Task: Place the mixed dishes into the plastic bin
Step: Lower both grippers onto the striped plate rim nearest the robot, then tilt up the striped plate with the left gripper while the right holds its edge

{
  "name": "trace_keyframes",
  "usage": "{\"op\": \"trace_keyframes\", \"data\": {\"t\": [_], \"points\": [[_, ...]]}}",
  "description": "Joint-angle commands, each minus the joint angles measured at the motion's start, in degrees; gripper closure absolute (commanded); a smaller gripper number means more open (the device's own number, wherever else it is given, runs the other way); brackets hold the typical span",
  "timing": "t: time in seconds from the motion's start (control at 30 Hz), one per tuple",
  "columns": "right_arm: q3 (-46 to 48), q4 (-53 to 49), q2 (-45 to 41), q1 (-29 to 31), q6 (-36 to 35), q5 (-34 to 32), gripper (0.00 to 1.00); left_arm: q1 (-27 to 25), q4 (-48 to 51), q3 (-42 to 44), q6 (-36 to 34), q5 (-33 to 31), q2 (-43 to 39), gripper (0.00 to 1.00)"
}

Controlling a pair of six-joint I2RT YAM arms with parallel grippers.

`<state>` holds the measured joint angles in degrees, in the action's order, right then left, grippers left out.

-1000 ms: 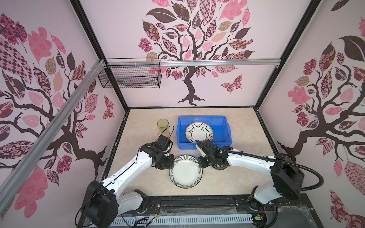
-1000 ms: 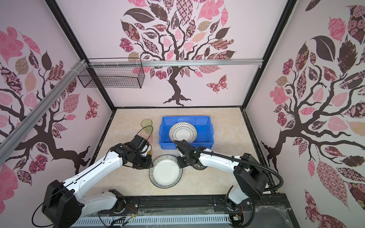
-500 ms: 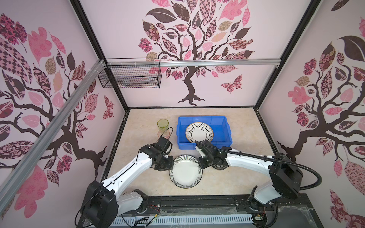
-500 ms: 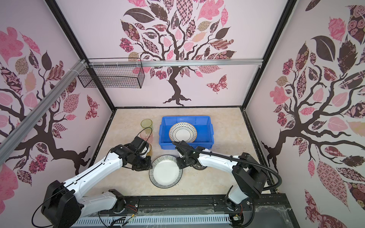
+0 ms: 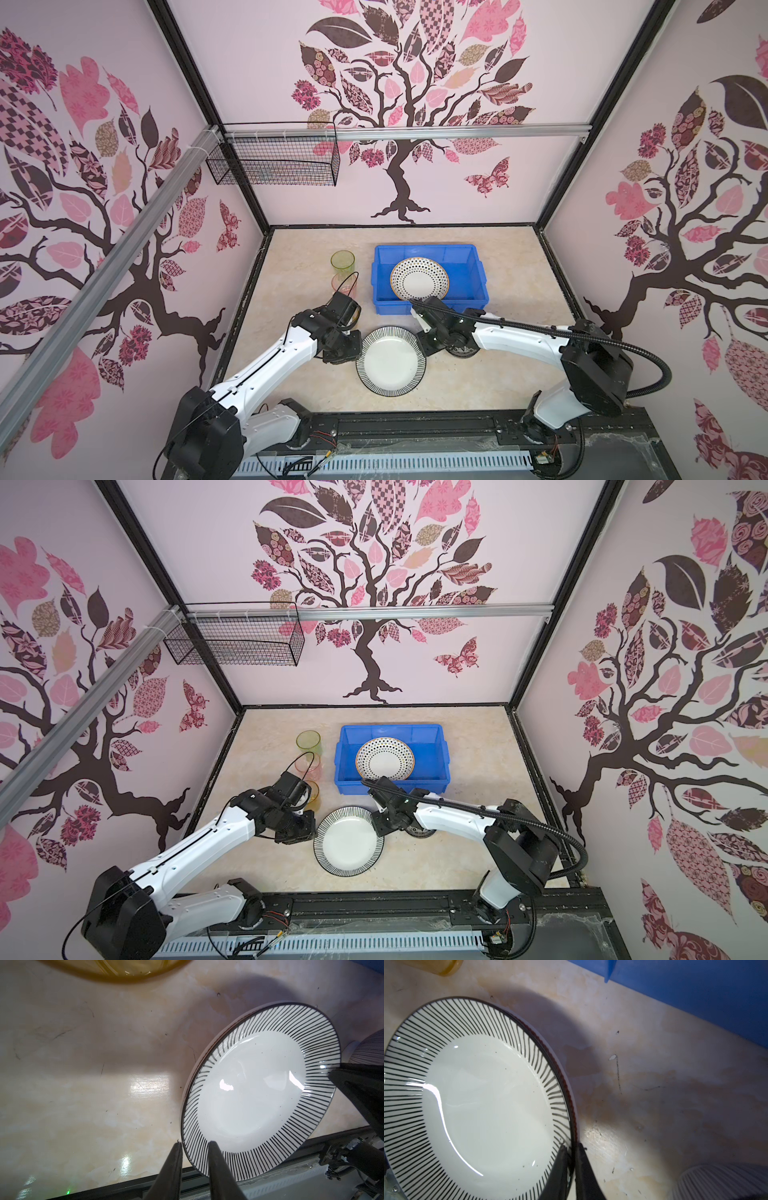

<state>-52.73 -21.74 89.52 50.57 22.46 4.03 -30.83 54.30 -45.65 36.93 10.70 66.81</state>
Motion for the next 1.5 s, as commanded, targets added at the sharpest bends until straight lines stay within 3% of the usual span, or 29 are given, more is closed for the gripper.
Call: {"op": "trace_keyframes", "data": {"t": [0.0,1.47], "points": [[-1.5,-0.9,1.5,0.6,-0.8,0.6,0.88,-0.3,-1.1,1.4,1.6,-1.5,0.7,0.74],[0.6,1.7,4.3,1.3,-1.1,4.1,0.91,-1.0,-4.0,3.9,3.8,4.2,2.3,0.7]]}}
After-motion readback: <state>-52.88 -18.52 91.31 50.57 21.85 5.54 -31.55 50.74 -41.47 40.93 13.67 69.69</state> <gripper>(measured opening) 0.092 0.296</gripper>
